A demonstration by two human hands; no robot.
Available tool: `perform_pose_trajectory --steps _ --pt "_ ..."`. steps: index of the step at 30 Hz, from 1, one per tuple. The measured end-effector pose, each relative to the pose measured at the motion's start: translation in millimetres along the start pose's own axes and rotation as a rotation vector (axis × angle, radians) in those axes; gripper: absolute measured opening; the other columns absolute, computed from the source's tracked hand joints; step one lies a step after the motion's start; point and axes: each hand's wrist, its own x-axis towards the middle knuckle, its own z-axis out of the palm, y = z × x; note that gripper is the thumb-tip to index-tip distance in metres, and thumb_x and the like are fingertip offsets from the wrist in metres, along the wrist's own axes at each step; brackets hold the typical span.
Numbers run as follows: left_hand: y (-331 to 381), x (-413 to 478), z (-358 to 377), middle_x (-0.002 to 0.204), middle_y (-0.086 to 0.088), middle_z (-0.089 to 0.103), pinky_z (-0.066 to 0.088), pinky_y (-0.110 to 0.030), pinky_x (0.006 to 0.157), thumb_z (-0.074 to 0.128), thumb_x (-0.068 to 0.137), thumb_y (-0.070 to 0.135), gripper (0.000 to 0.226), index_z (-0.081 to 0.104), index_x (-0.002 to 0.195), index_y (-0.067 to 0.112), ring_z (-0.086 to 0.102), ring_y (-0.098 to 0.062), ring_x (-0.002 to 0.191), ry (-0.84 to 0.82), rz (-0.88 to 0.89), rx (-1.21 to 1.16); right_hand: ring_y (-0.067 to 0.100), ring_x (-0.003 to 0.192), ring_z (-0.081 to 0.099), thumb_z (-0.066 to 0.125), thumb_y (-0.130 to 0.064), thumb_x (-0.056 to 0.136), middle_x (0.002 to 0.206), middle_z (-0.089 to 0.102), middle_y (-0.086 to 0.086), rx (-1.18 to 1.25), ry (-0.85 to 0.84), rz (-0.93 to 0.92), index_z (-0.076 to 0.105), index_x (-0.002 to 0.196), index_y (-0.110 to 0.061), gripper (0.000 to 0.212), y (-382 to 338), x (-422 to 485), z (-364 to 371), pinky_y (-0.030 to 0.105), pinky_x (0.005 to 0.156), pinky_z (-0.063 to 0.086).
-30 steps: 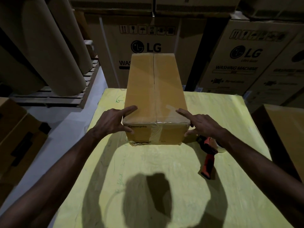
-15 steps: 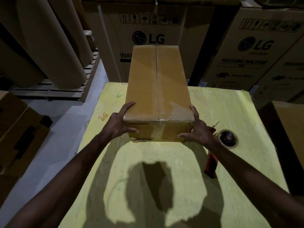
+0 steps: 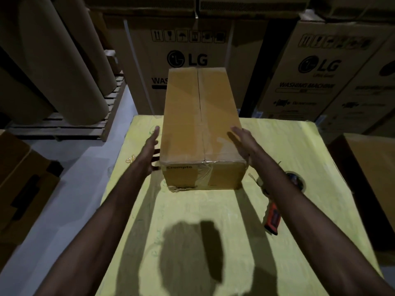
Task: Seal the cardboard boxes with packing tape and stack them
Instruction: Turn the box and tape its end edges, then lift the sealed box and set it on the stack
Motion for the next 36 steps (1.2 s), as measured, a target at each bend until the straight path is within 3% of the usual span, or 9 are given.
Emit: perform_pose_trajectory --steps 3,8,12,14,19,24,27,30,36 --pt "-11.8 12.5 12.4 0.128 -0.013 0.071 0.052 -0.058 0.104 0.079 0.080 0.065 0.079 0.061 0.139 0.016 0.069 -0.037 0.116 -0.129 0.076 -0.060 0.026 0.111 0.067 0.089 -0.062 0.061 0.127 0.069 0.002 -0.184 -0.008 0.012 0.048 0.147 -0.025 0.102 10.7 10.5 -2.3 0.049 0.100 0.055" --pt "-32.4 51.8 2.3 0.117 -0.010 0.077 0.055 -0.055 0.102 0.096 0.043 0.071 0.107 0.067 0.131 0.018 0.074 -0.035 0.107 -0.040 0.023 -0.053 0.030 0.091 0.071 0.074 -0.053 0.087 0.107 0.075 0.009 0.063 -0.194 0.222 0.071 0.121 -0.021 0.046 7.2 -26.4 -2.4 0.038 0.076 0.057" --pt "-29.6 30.2 3.4 0.121 -0.012 0.075 0.053 -0.059 0.102 0.098 0.043 0.066 0.109 0.064 0.136 0.020 0.071 -0.037 0.112 -0.110 -0.036 -0.078 0.037 0.107 0.070 0.085 -0.057 0.073 0.115 0.076 0.012 0.086 -0.183 0.225 0.070 0.124 -0.024 0.063 12.5 -30.3 -0.7 0.052 0.096 0.055" --pt "-25.2 9.3 1.3 0.119 -0.011 0.076 0.056 -0.058 0.097 0.099 0.042 0.064 0.110 0.065 0.136 0.018 0.073 -0.036 0.108 -0.097 -0.025 -0.097 0.035 0.106 0.072 0.086 -0.041 0.078 0.117 0.075 0.012 0.100 -0.171 0.199 0.064 0.134 -0.020 0.064 18.8 -34.9 -0.8 0.045 0.080 0.062" --pt "-12.2 -62.9 12.4 0.112 -0.011 0.076 0.061 -0.035 0.057 0.083 0.084 0.043 0.055 0.065 0.130 0.018 0.074 -0.029 0.092 -0.003 0.089 -0.133 0.019 0.091 0.077 0.086 -0.029 0.080 0.110 0.078 0.002 0.102 -0.191 0.087 0.066 0.133 -0.019 0.058 24.4 -65.0 -7.0 0.026 0.066 0.058" --pt "11.7 -136.9 45.9 0.102 0.003 0.072 0.050 -0.030 0.058 0.076 0.092 0.040 0.043 0.062 0.129 0.023 0.066 -0.016 0.082 0.070 0.239 -0.124 -0.001 0.091 0.073 0.082 -0.025 0.084 0.114 0.076 -0.003 0.081 -0.137 -0.084 0.064 0.136 -0.016 0.055 -19.1 -111.1 -32.8 0.007 0.060 0.051" --pt "16.6 -167.9 73.5 0.104 0.007 0.074 0.051 -0.029 0.059 0.077 0.089 0.046 0.045 0.065 0.127 0.026 0.069 -0.015 0.087 0.097 0.316 -0.124 -0.013 0.081 0.069 0.079 -0.026 0.087 0.118 0.075 -0.002 0.088 -0.150 -0.168 0.061 0.139 -0.015 0.056 -43.0 -141.7 -65.1 0.005 0.082 0.046" --pt "10.5 -199.4 112.1 0.109 0.006 0.078 0.053 -0.026 0.055 0.078 0.086 0.052 0.049 0.066 0.130 0.032 0.073 -0.017 0.090 0.077 0.374 -0.091 -0.011 0.095 0.068 0.081 -0.040 0.080 0.111 0.078 -0.009 0.097 -0.169 -0.173 0.064 0.134 -0.019 0.060 -52.6 -182.1 -111.3 0.035 0.119 0.025" --pt "-24.7 -266.0 218.6 0.113 0.010 0.077 0.058 -0.039 0.086 0.078 0.087 0.049 0.048 0.065 0.131 0.034 0.074 -0.017 0.103 -0.043 0.508 -0.040 0.008 0.103 0.074 0.080 -0.022 0.084 0.110 0.078 -0.002 0.236 -0.067 -0.256 0.062 0.133 -0.017 0.053 -33.1 -254.2 -240.6 0.029 0.105 0.046"
